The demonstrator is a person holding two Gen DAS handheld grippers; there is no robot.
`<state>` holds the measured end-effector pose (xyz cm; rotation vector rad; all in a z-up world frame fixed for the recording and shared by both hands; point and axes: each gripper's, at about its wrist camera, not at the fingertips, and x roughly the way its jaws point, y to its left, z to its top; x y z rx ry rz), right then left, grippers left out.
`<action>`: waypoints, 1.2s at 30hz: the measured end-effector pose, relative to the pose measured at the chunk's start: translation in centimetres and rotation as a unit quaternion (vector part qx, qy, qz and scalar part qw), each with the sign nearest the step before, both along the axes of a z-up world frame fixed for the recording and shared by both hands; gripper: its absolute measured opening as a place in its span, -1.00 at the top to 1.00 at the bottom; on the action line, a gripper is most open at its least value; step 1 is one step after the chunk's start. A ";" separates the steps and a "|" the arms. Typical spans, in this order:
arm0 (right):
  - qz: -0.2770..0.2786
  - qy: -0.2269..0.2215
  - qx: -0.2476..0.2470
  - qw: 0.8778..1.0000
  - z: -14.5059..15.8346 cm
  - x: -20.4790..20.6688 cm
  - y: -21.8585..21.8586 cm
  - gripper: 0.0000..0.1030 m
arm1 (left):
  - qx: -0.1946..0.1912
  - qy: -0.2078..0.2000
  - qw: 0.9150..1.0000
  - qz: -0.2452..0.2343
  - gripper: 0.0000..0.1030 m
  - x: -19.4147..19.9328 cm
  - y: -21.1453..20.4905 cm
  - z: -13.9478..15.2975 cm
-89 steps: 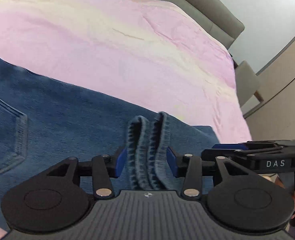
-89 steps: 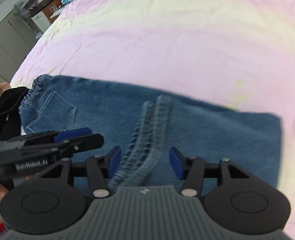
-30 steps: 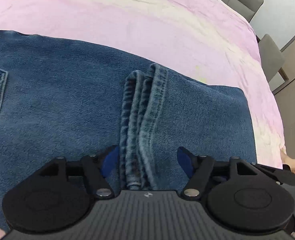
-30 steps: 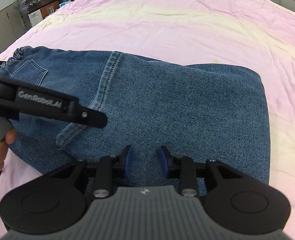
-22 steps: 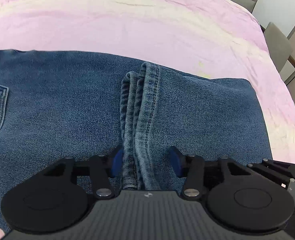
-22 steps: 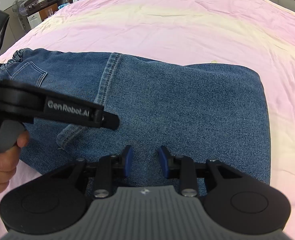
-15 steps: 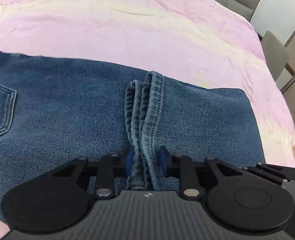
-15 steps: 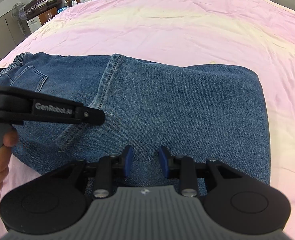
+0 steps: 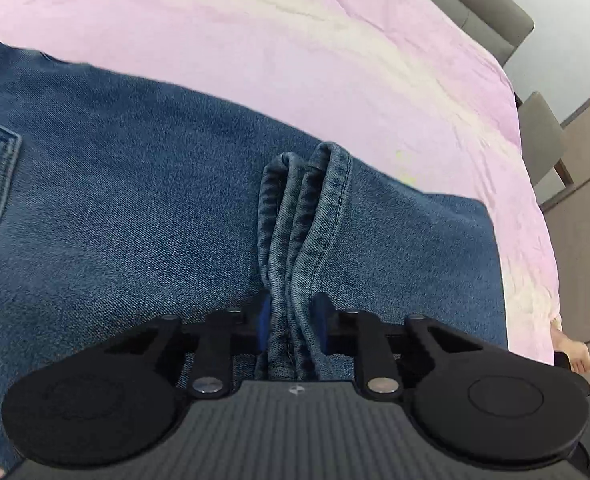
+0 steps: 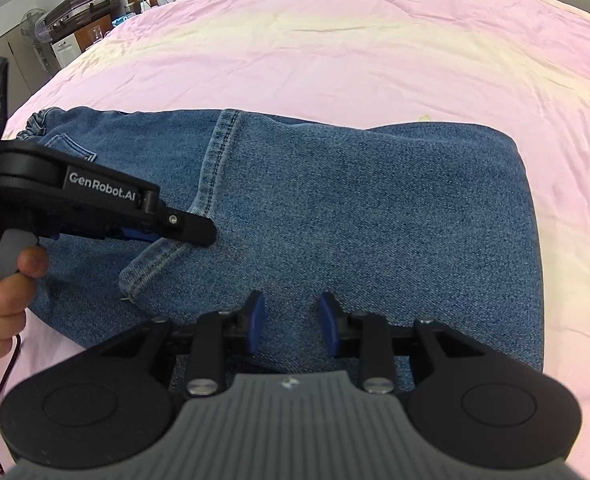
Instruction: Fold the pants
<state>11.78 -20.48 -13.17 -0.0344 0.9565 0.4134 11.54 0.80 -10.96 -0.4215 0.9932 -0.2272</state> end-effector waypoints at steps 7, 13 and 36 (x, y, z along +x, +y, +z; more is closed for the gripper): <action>0.016 -0.002 0.022 1.000 1.3 -0.2 1.7 0.50 | 0.024 -0.058 0.998 -0.015 0.69 -1.5 -1.0 4.2; 0.030 -0.006 0.032 0.999 2.4 0.5 4.3 0.61 | 0.042 -0.066 0.997 -0.012 0.69 -0.7 1.0 5.4; 0.002 -0.056 -0.106 0.993 7.8 5.5 -5.4 0.48 | 0.034 -0.049 0.997 -0.043 0.56 3.9 1.1 6.1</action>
